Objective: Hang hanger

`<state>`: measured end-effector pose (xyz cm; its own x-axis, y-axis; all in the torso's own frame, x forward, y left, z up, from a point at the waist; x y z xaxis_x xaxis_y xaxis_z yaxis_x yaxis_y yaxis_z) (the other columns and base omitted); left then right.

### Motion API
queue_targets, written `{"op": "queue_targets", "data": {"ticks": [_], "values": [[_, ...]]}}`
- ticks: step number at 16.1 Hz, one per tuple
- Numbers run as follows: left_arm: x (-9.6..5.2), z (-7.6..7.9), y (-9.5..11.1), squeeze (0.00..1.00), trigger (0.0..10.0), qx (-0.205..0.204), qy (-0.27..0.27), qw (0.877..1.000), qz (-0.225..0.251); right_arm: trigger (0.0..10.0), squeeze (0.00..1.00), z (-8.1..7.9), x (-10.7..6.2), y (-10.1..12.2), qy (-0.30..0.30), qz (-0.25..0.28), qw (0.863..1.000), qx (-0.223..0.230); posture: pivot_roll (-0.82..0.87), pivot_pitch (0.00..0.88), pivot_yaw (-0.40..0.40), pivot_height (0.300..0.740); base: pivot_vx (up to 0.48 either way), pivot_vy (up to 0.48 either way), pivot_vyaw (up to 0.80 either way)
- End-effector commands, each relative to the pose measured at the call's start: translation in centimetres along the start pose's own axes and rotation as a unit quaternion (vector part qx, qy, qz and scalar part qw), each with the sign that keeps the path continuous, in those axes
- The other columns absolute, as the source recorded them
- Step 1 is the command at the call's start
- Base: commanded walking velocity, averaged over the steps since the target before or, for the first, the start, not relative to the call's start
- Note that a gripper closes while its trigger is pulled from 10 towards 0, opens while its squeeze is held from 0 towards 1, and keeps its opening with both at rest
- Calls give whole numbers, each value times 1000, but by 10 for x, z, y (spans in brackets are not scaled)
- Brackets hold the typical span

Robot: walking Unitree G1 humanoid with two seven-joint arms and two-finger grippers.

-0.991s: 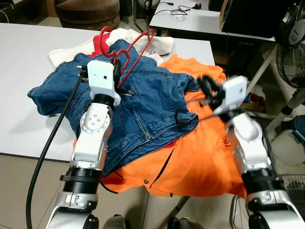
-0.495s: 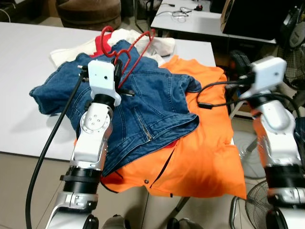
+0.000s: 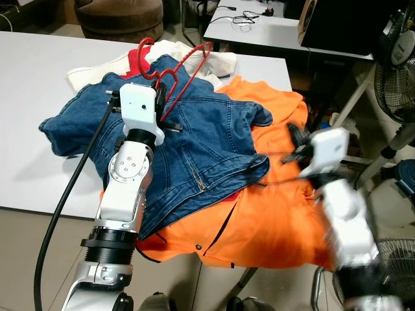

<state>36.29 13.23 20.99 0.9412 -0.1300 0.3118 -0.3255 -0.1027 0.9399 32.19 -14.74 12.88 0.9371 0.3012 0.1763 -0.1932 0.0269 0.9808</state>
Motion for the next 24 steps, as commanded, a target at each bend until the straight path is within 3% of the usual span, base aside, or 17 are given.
{"op": "queue_targets", "data": {"ticks": [1,4,6,9,11,13,14,15,19,22,24], "values": [[-2,2,-2,0,10000,1,-6,1000,-4,10000,0,-13,-3,-3,21,-8,1000,6,25,30,-25,740,0,0,0],[-2,0,-3,0,10000,-4,-5,1000,-9,10000,0,-28,-8,-11,24,-16,1000,12,26,37,-24,740,0,0,0],[-3,2,-6,0,10000,-6,-9,1000,-18,10000,0,-22,-7,-9,13,-15,1000,15,24,40,-20,740,0,480,0],[-3,2,-5,0,10000,0,-8,1000,-13,10000,0,-4,-8,-9,-20,-20,1000,-11,21,46,-21,740,0,160,0],[-3,2,-4,0,10000,0,-8,1000,-13,10000,0,4,-16,-17,-18,-43,998,-40,24,48,-22,740,0,0,0],[-3,0,-5,0,10000,3,-8,1000,-14,10000,0,29,-37,-33,-49,-76,995,-53,22,51,-19,740,0,0,0],[-3,0,-5,0,10000,3,-8,1000,-14,10000,0,32,-39,-35,-53,-80,994,-56,22,51,-19,740,0,0,0],[-3,0,-5,0,10000,3,-8,1000,-15,10000,1000,44,-45,-40,-91,-94,990,-49,21,52,-15,740,0,0,0],[-2,2,-4,0,10000,3,-12,1000,-13,10000,1000,58,-49,-42,-146,-92,984,-52,13,52,-10,740,0,0,0],[-3,3,-4,0,10000,3,-13,1000,-12,10000,1000,57,-50,-42,-136,-87,986,-49,8,55,-12,740,0,0,0],[-2,4,-4,0,10000,1,-14,1000,-12,10000,1000,52,-51,-40,-103,-76,991,-23,4,54,-7,740,0,0,0]]}}
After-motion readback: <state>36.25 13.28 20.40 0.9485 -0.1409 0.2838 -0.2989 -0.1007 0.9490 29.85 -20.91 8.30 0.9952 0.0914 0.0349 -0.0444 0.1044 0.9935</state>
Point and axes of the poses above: a point about 5 cm out from each wrist's last joint towards the gripper, its own x axis pointing out of the wrist towards the gripper, its own y axis along the axis of the wrist's last joint, z = x × y, the point moved 3 cm from there along x, pointing out of the wrist towards the gripper, and after that the axes turned 2 degrees about x, right-handed, at the moved point
